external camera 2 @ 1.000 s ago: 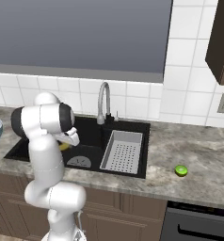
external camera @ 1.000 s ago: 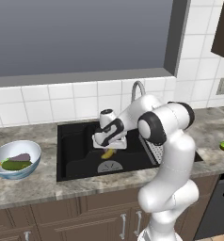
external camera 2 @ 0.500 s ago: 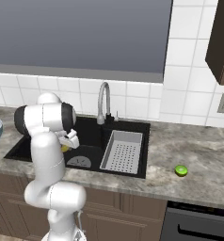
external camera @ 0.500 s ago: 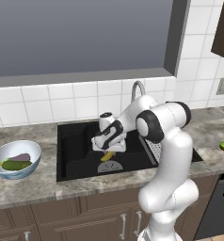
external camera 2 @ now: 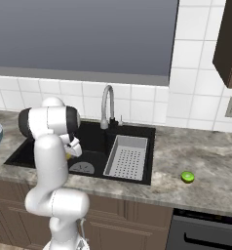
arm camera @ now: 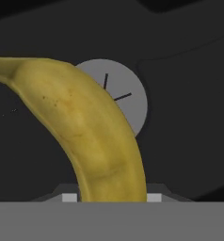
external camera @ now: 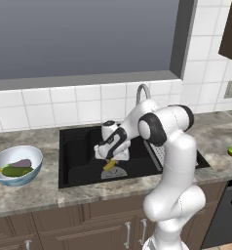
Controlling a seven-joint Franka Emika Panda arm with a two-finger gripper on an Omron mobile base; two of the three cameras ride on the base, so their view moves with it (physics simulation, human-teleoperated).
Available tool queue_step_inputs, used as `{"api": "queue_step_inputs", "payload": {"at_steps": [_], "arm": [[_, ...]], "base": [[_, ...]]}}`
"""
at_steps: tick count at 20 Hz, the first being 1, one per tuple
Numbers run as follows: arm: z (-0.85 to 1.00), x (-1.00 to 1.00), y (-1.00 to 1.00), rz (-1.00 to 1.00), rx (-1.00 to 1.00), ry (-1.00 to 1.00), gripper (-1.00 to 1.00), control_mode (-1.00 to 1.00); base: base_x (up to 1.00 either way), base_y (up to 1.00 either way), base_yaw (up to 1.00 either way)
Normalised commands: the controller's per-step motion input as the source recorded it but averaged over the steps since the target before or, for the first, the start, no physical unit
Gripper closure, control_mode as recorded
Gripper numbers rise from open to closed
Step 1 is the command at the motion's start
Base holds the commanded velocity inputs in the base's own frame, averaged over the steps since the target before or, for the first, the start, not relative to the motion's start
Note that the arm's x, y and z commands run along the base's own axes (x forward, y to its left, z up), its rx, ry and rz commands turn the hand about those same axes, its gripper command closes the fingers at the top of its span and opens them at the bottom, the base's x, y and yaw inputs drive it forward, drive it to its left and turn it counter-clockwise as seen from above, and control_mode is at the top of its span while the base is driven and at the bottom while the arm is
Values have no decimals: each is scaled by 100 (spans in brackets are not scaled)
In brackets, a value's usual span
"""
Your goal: There is a mixed pile of frozen fruits and vegetables on the counter. Locate all the frozen vegetables and place the items in a bowl on the counter. Take all the frozen fruits and defrost them in a running sink.
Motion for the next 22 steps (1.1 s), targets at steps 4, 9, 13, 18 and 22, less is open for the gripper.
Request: {"api": "queue_step_inputs", "payload": {"at_steps": [4,9,13,18,22], "arm": [[-16,5,5,-1,0,-1,100,-100],[-12,3,4,-1,0,-1,100,-100],[-6,2,2,-1,0,0,100,-100],[-5,3,0,-1,0,0,100,-100],[-7,5,0,-1,0,-1,100,-100]], "base": [[0,0,0],[0,0,0],[0,0,0],[0,0,0],[0,0,0]]}}
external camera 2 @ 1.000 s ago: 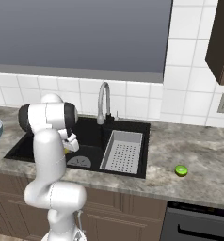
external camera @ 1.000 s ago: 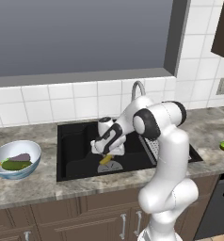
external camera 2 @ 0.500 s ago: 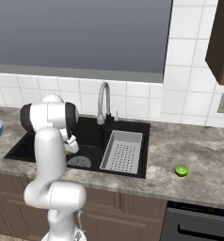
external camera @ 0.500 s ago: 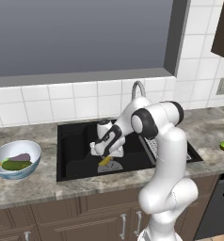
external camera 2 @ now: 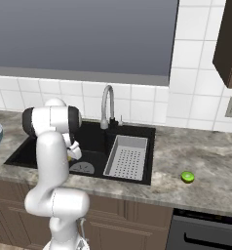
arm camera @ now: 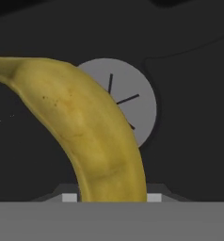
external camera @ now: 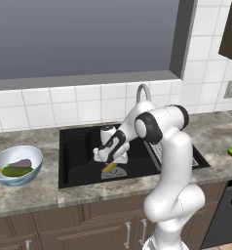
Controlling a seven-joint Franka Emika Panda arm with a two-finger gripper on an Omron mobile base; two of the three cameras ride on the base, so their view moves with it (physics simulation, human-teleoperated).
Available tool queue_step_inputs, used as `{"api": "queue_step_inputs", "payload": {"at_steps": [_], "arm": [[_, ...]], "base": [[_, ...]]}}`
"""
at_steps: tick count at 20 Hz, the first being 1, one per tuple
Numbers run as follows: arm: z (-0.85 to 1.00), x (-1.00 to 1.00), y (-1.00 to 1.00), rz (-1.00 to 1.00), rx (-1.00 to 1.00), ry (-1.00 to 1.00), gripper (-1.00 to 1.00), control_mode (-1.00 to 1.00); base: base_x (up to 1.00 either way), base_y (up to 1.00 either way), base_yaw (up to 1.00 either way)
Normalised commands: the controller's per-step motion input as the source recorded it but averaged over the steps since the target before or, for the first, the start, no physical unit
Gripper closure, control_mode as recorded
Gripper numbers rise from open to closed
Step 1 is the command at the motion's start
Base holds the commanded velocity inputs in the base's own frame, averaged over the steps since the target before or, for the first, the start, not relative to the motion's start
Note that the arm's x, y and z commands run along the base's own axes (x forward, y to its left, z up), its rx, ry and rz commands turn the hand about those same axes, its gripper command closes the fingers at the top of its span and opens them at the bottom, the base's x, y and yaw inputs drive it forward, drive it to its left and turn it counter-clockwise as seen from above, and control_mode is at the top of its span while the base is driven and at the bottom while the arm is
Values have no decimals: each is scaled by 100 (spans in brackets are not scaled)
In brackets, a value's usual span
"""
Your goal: There is a mixed pile of frozen fruits and vegetables on the counter. Locate all the frozen vegetables and place the items in a bowl on the counter. Take all the frozen fruits and defrost them in a running sink.
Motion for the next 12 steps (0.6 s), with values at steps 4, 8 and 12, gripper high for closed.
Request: {"api": "queue_step_inputs", "payload": {"at_steps": [4,8,12], "arm": [[-9,5,0,-1,0,-1,100,-100],[-10,4,0,-1,0,-1,100,-100],[-9,4,0,-1,0,-1,100,-100]], "base": [[0,0,0],[0,0,0],[0,0,0]]}}
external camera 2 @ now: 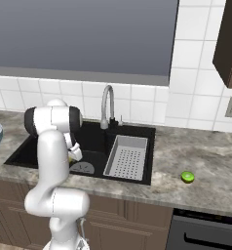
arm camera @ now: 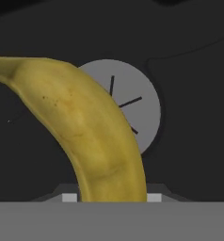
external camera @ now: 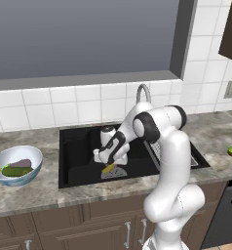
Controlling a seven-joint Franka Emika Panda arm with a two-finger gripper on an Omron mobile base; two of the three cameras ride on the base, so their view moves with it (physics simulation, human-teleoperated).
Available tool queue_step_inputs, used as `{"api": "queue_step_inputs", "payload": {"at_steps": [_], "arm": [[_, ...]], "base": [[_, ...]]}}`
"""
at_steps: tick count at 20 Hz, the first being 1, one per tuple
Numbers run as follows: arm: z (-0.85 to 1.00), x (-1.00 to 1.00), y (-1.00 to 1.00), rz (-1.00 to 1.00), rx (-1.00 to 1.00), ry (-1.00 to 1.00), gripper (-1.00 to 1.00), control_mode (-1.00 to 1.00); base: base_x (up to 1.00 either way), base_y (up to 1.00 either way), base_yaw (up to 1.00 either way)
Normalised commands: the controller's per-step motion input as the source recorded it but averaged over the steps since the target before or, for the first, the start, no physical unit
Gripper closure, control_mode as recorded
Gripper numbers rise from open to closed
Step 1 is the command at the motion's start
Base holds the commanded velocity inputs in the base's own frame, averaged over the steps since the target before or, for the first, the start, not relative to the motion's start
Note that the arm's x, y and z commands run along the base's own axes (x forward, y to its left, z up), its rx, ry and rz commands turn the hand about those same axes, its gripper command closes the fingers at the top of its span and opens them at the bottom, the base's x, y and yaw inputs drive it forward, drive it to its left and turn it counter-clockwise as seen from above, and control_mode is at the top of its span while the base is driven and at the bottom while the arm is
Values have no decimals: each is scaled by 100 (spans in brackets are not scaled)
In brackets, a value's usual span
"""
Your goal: There is a mixed pile of frozen fruits and vegetables on the counter. Locate all the frozen vegetables and place the items in a bowl on the counter. Take all the frozen fruits and defrost them in a running sink.
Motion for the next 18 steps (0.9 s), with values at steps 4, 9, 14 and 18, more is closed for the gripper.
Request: {"api": "queue_step_inputs", "payload": {"at_steps": [4,9,14,18], "arm": [[-10,4,0,-1,0,-1,100,-100],[-10,3,0,-1,0,-1,100,-100],[-10,4,0,-1,0,-2,100,-100],[-9,3,0,-1,0,-2,100,-100]], "base": [[0,0,0],[0,0,0],[0,0,0],[0,0,0]]}}
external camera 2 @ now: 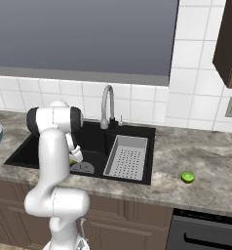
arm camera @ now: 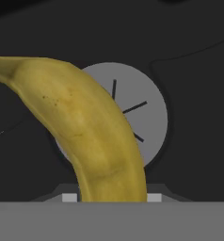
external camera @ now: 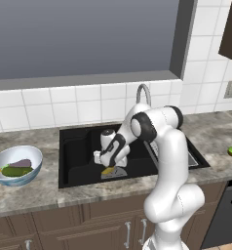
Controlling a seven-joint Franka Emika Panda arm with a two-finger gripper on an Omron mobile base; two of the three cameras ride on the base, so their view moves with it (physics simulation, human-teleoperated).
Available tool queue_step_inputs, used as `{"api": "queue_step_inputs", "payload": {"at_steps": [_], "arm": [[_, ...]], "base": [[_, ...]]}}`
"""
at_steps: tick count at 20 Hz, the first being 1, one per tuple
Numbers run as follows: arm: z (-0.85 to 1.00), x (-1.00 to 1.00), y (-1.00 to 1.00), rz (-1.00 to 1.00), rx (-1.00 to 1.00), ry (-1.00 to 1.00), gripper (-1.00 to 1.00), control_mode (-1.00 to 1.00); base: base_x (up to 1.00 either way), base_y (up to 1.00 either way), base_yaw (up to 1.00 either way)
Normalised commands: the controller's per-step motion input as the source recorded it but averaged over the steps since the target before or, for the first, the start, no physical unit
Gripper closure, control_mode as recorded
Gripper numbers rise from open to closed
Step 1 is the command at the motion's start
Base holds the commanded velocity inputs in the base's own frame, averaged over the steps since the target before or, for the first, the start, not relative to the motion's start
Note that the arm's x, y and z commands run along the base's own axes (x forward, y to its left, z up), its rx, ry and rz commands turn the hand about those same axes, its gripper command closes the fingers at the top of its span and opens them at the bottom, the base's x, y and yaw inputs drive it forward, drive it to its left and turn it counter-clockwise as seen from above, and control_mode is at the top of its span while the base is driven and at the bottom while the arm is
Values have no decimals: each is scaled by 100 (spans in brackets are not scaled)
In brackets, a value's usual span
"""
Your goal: There is a mixed pile of frozen fruits and vegetables on the counter. Locate all the frozen vegetables and place the items in a bowl on the counter. Take all the frozen fruits and defrost them in a running sink.
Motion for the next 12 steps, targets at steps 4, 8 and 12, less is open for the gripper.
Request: {"api": "queue_step_inputs", "payload": {"at_steps": [4,8,12], "arm": [[-8,2,0,-1,0,-2,100,-100],[-9,2,0,-1,0,-3,100,-100],[-8,0,0,-1,0,-3,-100,-100]], "base": [[0,0,0],[0,0,0],[0,0,0]]}}
